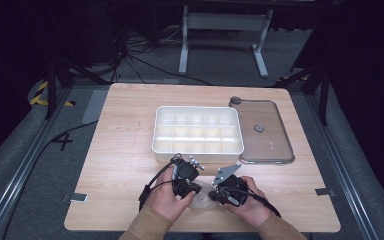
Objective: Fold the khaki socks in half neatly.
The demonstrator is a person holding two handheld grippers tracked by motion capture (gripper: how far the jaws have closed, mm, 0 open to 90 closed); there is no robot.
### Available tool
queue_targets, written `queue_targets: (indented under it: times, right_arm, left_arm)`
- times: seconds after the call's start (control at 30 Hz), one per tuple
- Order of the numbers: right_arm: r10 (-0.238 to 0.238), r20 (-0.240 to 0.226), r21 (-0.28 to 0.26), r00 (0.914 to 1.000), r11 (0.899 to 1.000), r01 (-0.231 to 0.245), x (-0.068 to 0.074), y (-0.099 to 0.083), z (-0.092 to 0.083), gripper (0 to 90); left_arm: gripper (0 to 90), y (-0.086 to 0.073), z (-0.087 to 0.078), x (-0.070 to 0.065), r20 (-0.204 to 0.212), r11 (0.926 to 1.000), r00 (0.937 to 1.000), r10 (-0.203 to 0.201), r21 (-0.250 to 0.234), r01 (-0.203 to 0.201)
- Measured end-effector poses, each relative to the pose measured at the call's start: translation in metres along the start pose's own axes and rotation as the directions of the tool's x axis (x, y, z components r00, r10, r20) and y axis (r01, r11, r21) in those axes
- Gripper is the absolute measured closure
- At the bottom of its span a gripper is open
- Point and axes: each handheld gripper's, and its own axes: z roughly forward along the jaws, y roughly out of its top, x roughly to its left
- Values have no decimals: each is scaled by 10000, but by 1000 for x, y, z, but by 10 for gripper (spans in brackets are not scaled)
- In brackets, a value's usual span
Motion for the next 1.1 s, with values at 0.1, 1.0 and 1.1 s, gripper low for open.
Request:
queue_targets:
  times: [0.1,1.0,1.1]
  right_arm:
    - [-30,-27,-42,10000,10000,30,0,0,0,891]
    - [124,-88,-66,9999,9999,-125,-5,-4,-2,884]
    - [156,-75,-57,9999,9999,-156,-5,-4,-2,882]
  left_arm:
    - [896,1,3,-1,-25,10000,10000,67,-56,-67]
    - [876,-7,31,21,-34,9908,9965,-830,1074,828]
    - [856,-8,26,23,119,9930,9968,-791,893,778]
